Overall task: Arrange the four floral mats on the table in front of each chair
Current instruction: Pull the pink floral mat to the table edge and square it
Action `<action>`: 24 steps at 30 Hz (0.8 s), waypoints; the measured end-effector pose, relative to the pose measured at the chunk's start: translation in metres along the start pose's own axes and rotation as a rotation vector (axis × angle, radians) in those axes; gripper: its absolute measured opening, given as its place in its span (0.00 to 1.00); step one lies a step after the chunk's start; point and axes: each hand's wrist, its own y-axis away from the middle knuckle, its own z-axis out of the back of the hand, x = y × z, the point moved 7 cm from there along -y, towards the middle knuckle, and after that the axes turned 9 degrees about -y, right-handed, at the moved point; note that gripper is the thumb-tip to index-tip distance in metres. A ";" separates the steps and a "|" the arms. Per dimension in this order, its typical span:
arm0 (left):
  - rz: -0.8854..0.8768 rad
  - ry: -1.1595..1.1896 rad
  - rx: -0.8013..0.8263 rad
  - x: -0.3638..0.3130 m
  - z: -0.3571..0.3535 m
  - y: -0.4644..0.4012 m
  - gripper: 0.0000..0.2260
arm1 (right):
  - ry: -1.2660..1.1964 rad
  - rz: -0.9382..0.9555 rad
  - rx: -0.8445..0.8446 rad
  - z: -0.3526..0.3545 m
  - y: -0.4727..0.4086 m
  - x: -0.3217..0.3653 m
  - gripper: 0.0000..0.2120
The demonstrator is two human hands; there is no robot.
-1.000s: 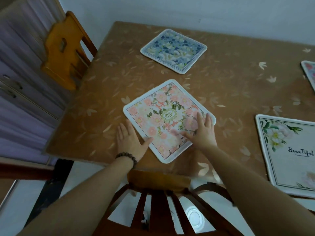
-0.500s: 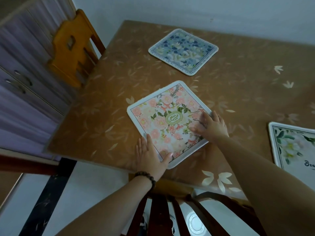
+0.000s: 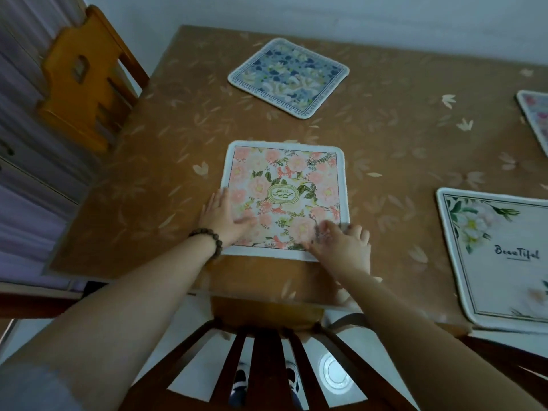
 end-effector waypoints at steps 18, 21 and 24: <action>0.134 -0.113 -0.228 -0.014 -0.028 0.078 0.49 | -0.055 0.198 0.020 0.031 -0.062 0.006 0.29; 0.170 -0.154 -0.192 -0.021 -0.050 0.102 0.48 | 0.012 0.142 0.122 0.027 -0.111 0.004 0.33; 0.176 -0.168 -0.168 -0.027 -0.064 0.112 0.49 | -0.019 0.113 0.177 0.023 -0.142 0.002 0.35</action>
